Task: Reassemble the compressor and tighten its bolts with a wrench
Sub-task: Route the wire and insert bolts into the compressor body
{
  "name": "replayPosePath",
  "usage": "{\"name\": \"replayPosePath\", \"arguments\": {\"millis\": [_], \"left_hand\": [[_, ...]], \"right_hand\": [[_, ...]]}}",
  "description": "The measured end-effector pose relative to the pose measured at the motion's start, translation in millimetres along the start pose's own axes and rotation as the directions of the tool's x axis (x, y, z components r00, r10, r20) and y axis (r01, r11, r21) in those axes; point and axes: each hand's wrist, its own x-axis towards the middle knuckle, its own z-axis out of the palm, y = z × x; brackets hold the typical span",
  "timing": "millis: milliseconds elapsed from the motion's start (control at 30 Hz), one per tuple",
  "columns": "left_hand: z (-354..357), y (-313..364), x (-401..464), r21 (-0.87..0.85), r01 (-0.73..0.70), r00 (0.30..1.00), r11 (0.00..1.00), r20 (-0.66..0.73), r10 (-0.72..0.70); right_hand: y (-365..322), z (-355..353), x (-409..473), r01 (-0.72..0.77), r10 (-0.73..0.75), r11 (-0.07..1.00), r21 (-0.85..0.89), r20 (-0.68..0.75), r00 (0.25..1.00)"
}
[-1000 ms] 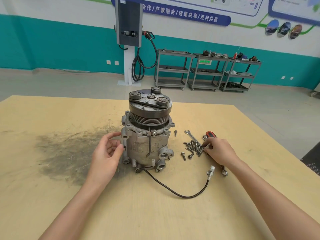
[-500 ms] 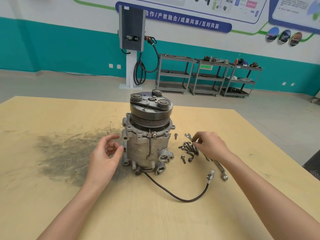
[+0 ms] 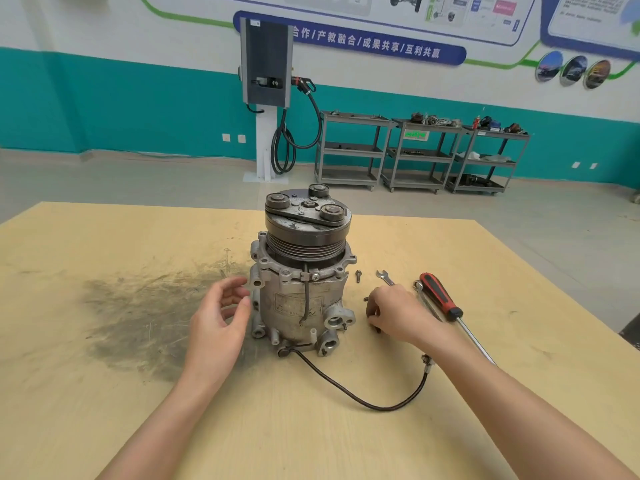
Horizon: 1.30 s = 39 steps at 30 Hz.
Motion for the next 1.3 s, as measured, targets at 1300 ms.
{"name": "replayPosePath", "arguments": {"millis": [1300], "left_hand": [[13, -17, 36, 0.066, 0.153, 0.825, 0.986, 0.541, -0.164]], "right_hand": [[-51, -63, -49, 0.568, -0.146, 0.575, 0.589, -0.609, 0.779]]}}
